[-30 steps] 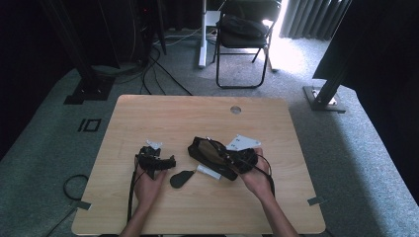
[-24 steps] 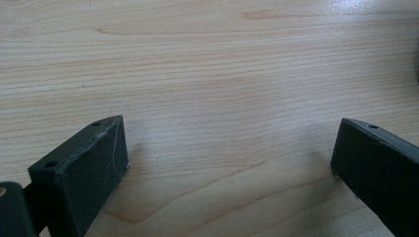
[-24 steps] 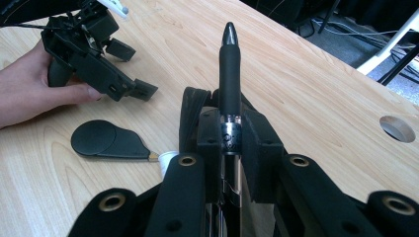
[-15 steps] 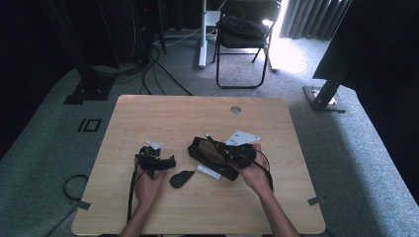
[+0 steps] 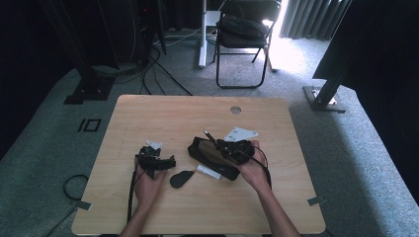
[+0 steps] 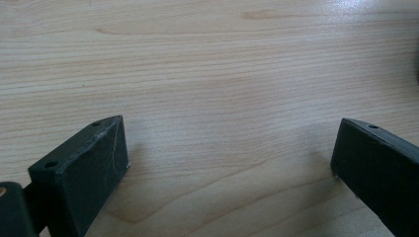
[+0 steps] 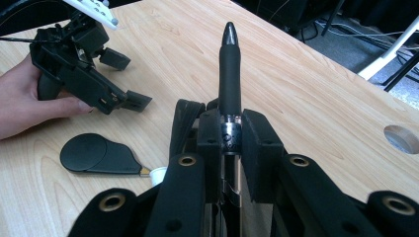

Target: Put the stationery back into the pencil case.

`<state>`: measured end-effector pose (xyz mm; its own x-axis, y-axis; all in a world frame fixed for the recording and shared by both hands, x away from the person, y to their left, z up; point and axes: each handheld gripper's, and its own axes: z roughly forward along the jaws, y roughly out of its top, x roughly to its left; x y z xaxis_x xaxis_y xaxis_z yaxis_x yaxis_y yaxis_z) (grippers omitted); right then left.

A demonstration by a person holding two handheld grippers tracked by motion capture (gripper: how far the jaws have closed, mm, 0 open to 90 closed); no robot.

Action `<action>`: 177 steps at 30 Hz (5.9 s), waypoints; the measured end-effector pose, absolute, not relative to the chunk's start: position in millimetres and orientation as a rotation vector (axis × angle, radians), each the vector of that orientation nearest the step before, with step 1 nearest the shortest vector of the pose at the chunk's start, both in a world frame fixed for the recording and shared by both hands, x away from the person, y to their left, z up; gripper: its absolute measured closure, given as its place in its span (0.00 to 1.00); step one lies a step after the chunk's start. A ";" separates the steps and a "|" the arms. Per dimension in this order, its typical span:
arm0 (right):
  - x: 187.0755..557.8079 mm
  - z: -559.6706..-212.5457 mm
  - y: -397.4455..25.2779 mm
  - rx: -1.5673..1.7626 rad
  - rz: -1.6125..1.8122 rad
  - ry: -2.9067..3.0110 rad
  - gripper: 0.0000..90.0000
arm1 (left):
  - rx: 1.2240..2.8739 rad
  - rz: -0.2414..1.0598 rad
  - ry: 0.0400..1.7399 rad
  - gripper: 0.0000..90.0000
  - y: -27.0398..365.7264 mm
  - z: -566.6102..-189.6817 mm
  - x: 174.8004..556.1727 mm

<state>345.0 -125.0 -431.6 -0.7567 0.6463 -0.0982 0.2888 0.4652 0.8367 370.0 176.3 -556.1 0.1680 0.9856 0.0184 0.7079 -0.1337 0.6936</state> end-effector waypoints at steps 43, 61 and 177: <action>367.0 -455.1 -125.7 0.798 1.215 2.335 0.88 | 1.910 0.664 1.596 0.01 176.5 -556.0 369.9; 370.1 -465.6 -126.2 0.813 1.203 2.362 0.88 | 1.910 0.663 1.596 0.01 176.5 -556.0 369.9; 323.0 -485.1 -107.1 0.727 1.160 2.431 0.77 | 1.912 0.663 1.591 0.01 176.0 -556.0 369.6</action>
